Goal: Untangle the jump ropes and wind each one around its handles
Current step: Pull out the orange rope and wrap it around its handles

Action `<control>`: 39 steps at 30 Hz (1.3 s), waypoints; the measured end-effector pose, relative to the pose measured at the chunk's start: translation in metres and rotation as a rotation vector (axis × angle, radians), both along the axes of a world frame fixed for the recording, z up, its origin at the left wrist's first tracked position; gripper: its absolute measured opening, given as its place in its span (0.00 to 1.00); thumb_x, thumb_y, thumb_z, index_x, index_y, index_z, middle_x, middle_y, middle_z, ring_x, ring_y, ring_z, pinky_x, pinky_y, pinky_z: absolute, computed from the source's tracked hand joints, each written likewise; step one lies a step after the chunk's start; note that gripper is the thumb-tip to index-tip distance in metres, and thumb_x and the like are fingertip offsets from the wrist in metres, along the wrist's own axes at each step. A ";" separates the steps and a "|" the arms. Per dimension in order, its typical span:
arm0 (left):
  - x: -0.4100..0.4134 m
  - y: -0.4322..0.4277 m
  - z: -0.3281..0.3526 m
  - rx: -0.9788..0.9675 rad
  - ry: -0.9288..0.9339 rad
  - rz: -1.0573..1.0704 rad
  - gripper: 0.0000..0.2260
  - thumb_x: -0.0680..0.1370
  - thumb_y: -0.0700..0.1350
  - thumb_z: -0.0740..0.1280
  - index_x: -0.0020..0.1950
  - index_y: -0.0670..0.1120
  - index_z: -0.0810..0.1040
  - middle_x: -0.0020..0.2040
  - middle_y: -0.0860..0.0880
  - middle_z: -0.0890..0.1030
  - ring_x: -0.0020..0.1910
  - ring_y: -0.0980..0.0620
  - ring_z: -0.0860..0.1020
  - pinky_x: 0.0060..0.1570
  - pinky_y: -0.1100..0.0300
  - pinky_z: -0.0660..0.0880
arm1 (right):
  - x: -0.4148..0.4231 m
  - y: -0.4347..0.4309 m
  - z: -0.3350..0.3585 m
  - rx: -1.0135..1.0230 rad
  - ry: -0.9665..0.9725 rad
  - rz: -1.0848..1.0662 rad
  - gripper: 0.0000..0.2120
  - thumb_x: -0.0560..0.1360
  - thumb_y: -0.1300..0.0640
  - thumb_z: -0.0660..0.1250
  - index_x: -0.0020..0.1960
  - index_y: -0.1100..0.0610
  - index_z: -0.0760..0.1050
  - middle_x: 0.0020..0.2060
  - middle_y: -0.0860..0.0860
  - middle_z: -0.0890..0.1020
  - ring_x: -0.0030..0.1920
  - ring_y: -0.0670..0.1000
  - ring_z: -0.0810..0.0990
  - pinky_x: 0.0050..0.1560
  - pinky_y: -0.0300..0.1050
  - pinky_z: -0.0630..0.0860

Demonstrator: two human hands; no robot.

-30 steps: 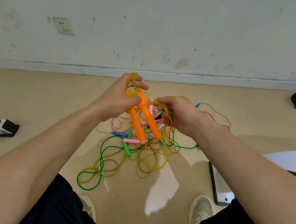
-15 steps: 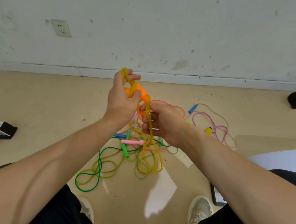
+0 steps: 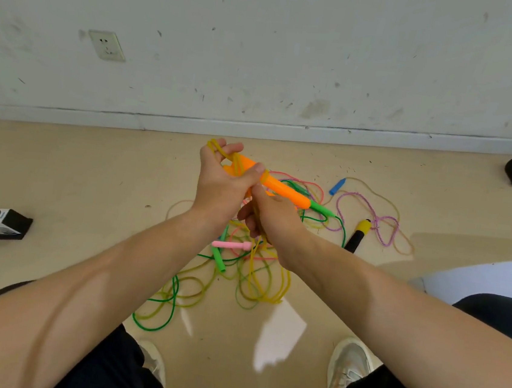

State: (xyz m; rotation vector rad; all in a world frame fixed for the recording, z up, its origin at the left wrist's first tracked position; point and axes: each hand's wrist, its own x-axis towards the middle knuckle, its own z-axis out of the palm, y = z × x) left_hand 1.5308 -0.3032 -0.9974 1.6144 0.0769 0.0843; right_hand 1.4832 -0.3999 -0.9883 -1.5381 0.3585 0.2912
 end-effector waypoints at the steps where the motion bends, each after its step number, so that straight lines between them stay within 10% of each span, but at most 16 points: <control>1: -0.002 -0.001 0.001 0.036 -0.013 -0.024 0.23 0.70 0.47 0.76 0.58 0.57 0.67 0.68 0.54 0.73 0.60 0.45 0.78 0.46 0.48 0.81 | 0.000 0.000 0.001 0.010 0.011 0.000 0.26 0.85 0.45 0.54 0.35 0.59 0.74 0.22 0.49 0.75 0.19 0.44 0.69 0.21 0.32 0.64; 10: 0.002 0.002 -0.003 0.103 -0.006 -0.059 0.27 0.69 0.44 0.77 0.61 0.54 0.66 0.67 0.54 0.74 0.67 0.53 0.73 0.65 0.49 0.74 | -0.007 -0.002 0.006 -0.677 -0.254 0.283 0.13 0.84 0.59 0.52 0.48 0.60 0.74 0.43 0.58 0.78 0.44 0.58 0.76 0.49 0.52 0.75; 15: 0.000 0.005 0.001 -0.018 0.135 -0.055 0.35 0.61 0.44 0.80 0.62 0.51 0.66 0.66 0.52 0.74 0.64 0.51 0.76 0.59 0.46 0.79 | -0.010 0.002 -0.002 -1.143 -0.521 0.423 0.08 0.80 0.60 0.60 0.55 0.61 0.75 0.47 0.60 0.82 0.45 0.62 0.81 0.36 0.49 0.68; 25: 0.019 0.024 0.032 -0.365 0.270 -0.069 0.20 0.73 0.31 0.73 0.60 0.41 0.70 0.58 0.45 0.80 0.42 0.50 0.85 0.38 0.52 0.84 | -0.009 -0.017 -0.020 -0.281 -0.248 0.308 0.24 0.86 0.48 0.52 0.38 0.58 0.75 0.26 0.50 0.76 0.28 0.49 0.74 0.33 0.39 0.71; 39: 0.010 0.044 0.045 0.147 0.212 -0.618 0.33 0.70 0.29 0.74 0.71 0.45 0.66 0.63 0.53 0.79 0.52 0.54 0.83 0.30 0.57 0.79 | 0.035 -0.084 -0.004 -0.235 -0.235 0.454 0.07 0.80 0.66 0.66 0.45 0.61 0.81 0.30 0.44 0.83 0.33 0.40 0.78 0.38 0.33 0.74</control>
